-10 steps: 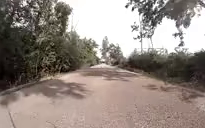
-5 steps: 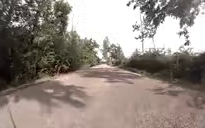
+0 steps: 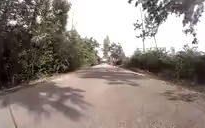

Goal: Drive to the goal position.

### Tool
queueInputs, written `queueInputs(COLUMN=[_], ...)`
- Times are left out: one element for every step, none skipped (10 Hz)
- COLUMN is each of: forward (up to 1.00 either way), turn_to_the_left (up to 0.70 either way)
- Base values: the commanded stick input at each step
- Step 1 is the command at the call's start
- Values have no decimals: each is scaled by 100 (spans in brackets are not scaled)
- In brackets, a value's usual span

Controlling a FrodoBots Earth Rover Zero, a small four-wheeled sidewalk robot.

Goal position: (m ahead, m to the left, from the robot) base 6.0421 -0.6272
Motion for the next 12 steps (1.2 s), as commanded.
queueInputs(forward=[70, 70, 70, 70, 70, 70, 70, 70, 70, 70, 70, 70], turn_to_the_left=[0, -16, -35, -33, -6, 0, 0, 0, 0, 0, 0, 0])
